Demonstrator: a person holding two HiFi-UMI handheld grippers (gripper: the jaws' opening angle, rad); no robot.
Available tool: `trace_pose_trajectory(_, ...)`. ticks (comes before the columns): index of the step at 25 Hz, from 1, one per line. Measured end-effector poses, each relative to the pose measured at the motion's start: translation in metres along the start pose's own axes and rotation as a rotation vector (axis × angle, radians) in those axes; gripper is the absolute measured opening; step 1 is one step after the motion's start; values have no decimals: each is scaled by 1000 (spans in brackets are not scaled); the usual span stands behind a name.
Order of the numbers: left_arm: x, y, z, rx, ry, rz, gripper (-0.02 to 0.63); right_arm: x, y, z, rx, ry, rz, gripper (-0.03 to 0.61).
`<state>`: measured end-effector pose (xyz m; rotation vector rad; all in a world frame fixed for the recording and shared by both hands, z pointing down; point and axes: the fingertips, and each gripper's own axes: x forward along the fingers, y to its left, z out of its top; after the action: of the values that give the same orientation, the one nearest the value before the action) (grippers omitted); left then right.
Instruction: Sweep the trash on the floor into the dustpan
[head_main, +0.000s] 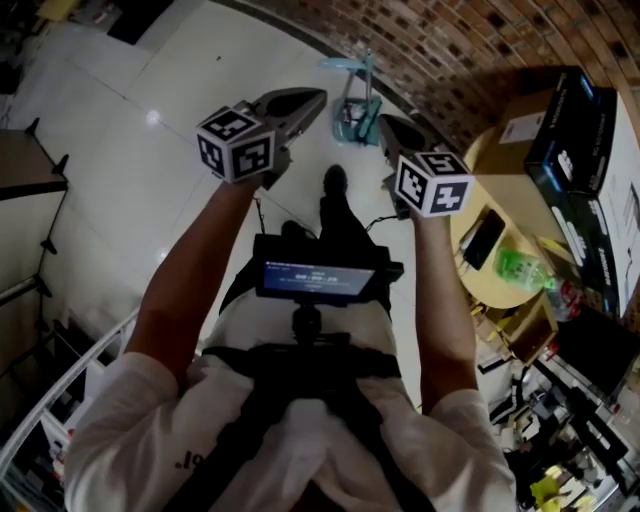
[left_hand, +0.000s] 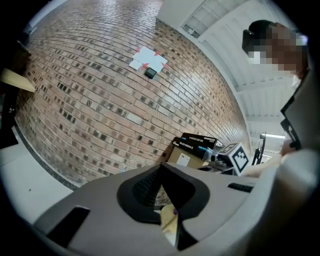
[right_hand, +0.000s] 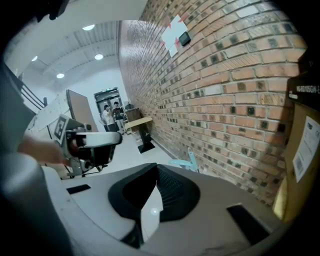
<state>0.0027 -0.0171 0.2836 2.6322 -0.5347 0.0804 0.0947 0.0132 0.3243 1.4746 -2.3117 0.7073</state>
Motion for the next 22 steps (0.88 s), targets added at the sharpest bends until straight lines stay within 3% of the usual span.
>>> trace_pose_trajectory(9, 13, -16, 16, 12, 15, 76, 3, -37, 114, 25, -159, 10, 245, 12)
trace_pose_trajectory(18, 60, -58, 4, 9, 67, 98, 3, -73, 116, 37, -184, 13, 344, 12)
trace_pose_trajectory(22, 81, -82, -2, -10, 51, 89, 3, -92, 100, 34, -220, 17, 365, 11)
